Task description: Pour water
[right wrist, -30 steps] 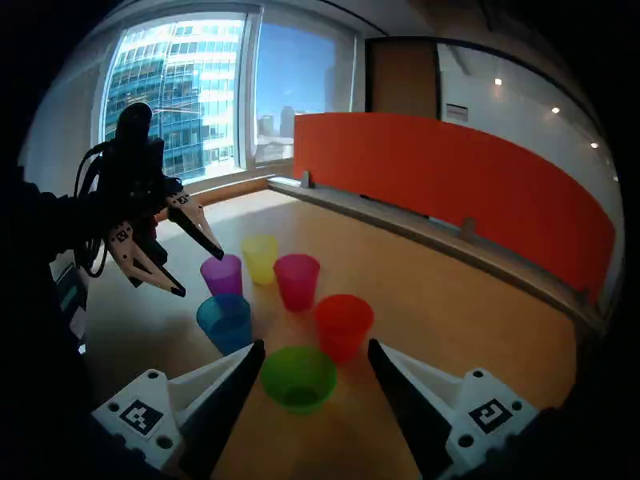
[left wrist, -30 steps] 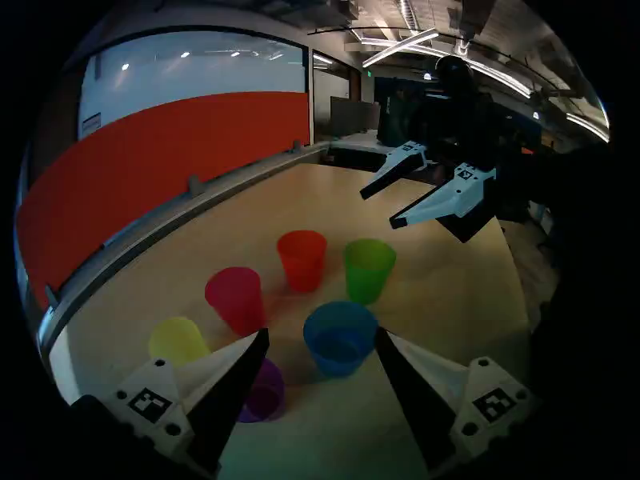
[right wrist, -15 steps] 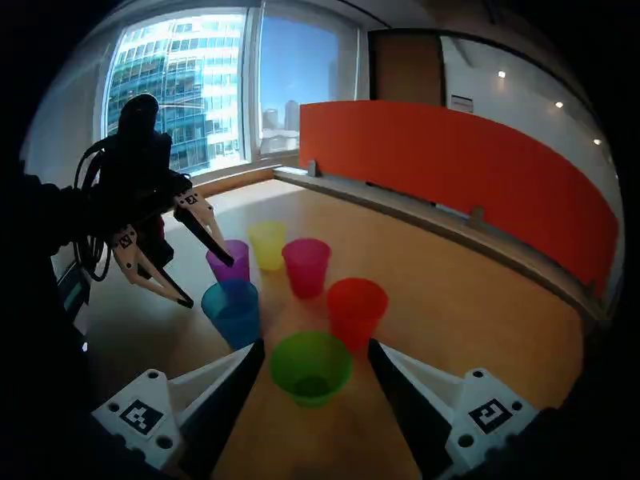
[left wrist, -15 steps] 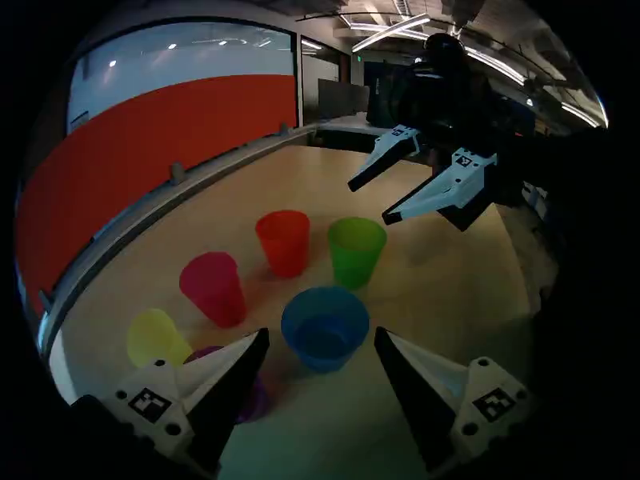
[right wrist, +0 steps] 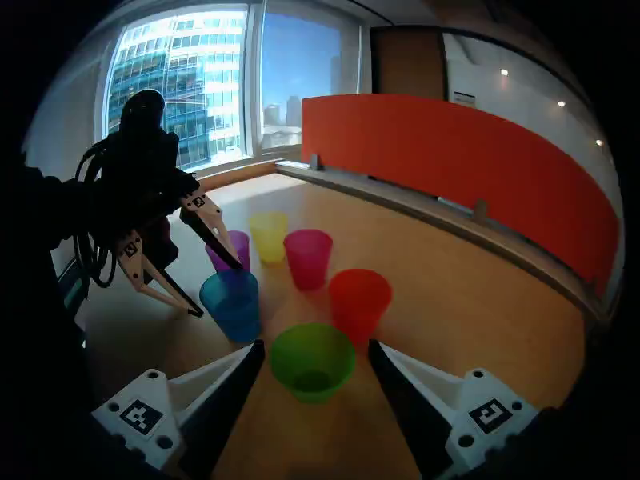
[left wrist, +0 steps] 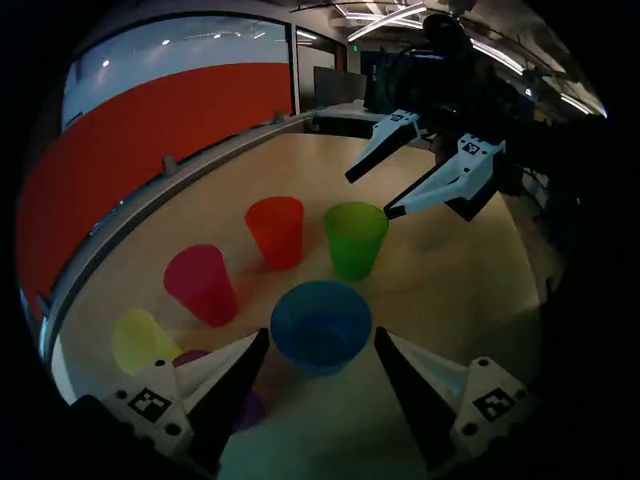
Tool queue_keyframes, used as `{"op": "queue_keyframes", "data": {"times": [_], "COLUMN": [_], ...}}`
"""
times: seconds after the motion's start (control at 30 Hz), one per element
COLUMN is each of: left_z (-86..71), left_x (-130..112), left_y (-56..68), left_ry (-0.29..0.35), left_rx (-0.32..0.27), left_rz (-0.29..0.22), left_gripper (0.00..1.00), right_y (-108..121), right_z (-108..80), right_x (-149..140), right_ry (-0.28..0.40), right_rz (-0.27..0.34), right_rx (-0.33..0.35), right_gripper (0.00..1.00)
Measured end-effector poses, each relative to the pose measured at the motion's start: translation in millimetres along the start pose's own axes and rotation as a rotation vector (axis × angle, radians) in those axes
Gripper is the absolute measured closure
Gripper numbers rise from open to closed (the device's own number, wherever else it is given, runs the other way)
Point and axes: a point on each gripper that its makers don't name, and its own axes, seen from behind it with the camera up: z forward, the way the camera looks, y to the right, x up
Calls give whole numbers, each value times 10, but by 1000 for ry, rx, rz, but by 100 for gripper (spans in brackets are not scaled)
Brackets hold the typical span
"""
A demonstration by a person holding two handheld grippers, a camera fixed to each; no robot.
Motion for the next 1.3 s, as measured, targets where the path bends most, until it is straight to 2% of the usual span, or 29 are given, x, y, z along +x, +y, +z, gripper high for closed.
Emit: {"op": "queue_keyframes", "data": {"times": [0.3,0.6,0.83,0.9,0.97,1.3], "left_z": [125,213,272,281,283,274], "left_x": [13,41,4,-5,-1,-1], "left_y": [8,29,9,5,4,-13], "left_ry": [3,11,-1,-1,2,2], "left_rx": [3,-10,0,4,6,7], "left_rz": [5,-22,-24,-24,-26,-32], "left_gripper": [2,2,2,3,11,12], "right_y": [27,61,77,84,82,40], "right_z": [2,-6,2,5,9,29], "right_x": [-14,-7,-28,-34,-36,-68], "right_ry": [-3,-1,-3,-4,-5,-12], "right_rz": [-1,-5,0,1,2,6], "right_rx": [-3,-10,-11,-11,-10,2], "right_gripper": [0,0,0,0,0,0]}}
